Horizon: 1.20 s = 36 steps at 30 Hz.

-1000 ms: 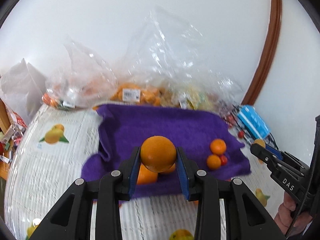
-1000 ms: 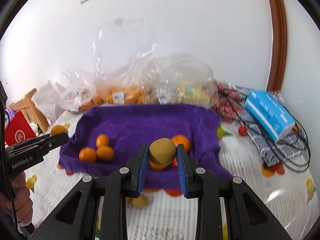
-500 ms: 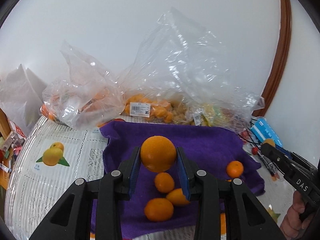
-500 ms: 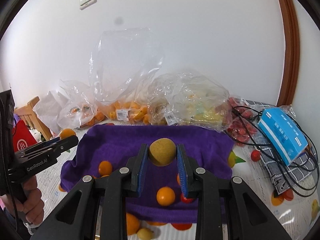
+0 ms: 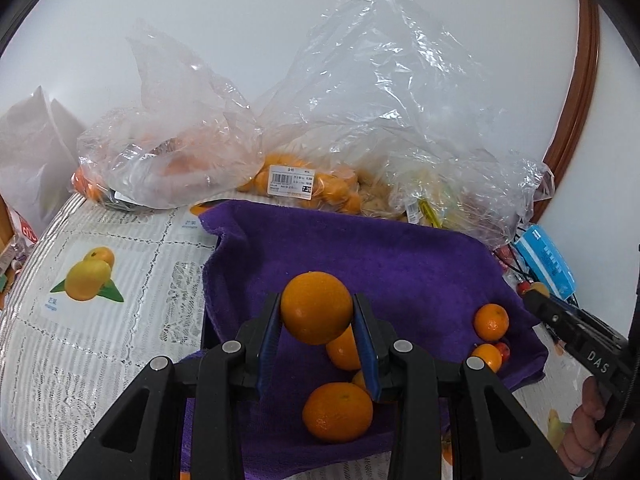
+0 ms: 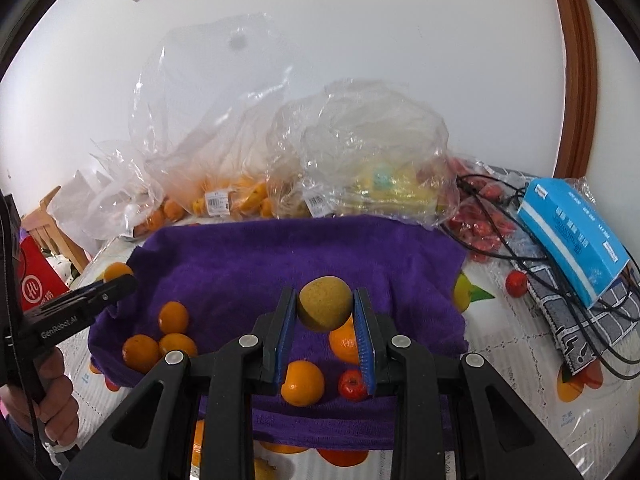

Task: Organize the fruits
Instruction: 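Lower the yellow fruit and orange onto the towel and open both grippers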

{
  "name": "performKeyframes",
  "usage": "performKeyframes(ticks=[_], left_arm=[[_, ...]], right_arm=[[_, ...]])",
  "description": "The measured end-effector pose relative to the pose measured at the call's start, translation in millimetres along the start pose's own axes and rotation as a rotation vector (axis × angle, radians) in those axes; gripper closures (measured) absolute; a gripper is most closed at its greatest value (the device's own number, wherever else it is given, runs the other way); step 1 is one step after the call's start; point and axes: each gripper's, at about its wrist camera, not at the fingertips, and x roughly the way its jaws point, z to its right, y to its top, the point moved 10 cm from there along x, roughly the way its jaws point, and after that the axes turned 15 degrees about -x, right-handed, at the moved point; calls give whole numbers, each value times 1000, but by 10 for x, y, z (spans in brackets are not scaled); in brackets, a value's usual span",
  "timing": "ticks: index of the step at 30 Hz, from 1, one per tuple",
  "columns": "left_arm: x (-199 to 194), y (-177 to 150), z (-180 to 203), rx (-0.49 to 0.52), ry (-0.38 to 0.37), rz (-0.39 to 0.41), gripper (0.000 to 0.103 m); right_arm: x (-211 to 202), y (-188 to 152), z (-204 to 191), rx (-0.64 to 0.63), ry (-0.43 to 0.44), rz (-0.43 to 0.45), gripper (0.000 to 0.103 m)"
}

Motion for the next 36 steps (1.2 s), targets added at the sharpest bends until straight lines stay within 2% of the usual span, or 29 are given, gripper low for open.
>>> performKeyframes(ticks=[15, 36], left_arm=[[105, -97, 17, 7, 8, -37, 70], [174, -180, 51, 22, 15, -75, 70]], right_arm=[[167, -170, -215, -42, 34, -57, 75], [259, -235, -225, -50, 28, -103, 75]])
